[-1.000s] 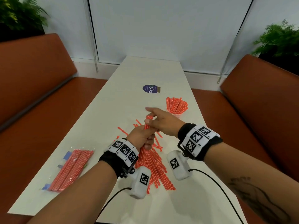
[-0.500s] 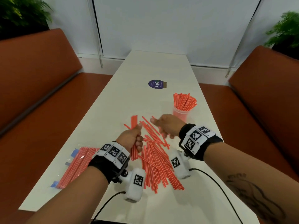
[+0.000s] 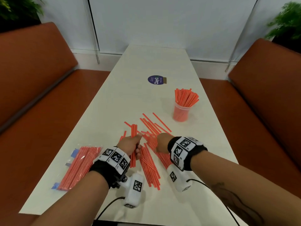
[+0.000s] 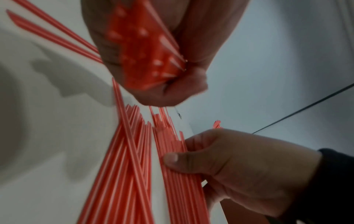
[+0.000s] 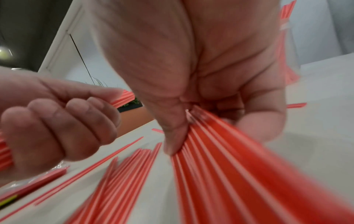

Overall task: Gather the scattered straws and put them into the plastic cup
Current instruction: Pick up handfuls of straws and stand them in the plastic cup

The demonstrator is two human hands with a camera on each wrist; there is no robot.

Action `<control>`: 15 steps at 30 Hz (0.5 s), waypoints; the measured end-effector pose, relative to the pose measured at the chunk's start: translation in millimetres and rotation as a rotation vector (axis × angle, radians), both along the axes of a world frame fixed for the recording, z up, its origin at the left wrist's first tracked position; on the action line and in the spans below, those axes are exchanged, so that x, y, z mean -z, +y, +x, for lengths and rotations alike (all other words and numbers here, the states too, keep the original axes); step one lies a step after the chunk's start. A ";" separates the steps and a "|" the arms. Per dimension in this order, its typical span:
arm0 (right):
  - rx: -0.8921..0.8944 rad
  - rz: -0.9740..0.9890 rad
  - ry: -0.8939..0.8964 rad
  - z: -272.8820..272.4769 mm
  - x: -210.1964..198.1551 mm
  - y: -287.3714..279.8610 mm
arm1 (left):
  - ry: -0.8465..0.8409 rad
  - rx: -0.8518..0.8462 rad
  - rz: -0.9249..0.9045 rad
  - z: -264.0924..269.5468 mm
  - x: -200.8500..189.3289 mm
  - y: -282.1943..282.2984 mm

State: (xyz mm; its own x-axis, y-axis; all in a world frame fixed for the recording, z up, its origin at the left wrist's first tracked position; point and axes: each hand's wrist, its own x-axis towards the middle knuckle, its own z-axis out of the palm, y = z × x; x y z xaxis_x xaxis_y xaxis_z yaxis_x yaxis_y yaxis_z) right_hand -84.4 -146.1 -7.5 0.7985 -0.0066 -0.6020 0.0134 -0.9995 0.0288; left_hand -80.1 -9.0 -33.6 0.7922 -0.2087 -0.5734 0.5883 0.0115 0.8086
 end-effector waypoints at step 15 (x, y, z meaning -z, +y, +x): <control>0.622 0.849 -0.302 -10.8 -12.9 -44.5 | -0.172 0.079 0.113 -3.1 -11.7 -19.3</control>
State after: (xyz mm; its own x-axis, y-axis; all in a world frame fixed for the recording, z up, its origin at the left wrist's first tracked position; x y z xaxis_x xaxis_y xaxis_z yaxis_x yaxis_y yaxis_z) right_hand -95.2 -190.6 5.4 0.9146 -0.1348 -0.3813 -0.3923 -0.5250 -0.7553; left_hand -83.3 -28.3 -21.9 0.8643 -0.2158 -0.4543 0.4368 -0.1258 0.8907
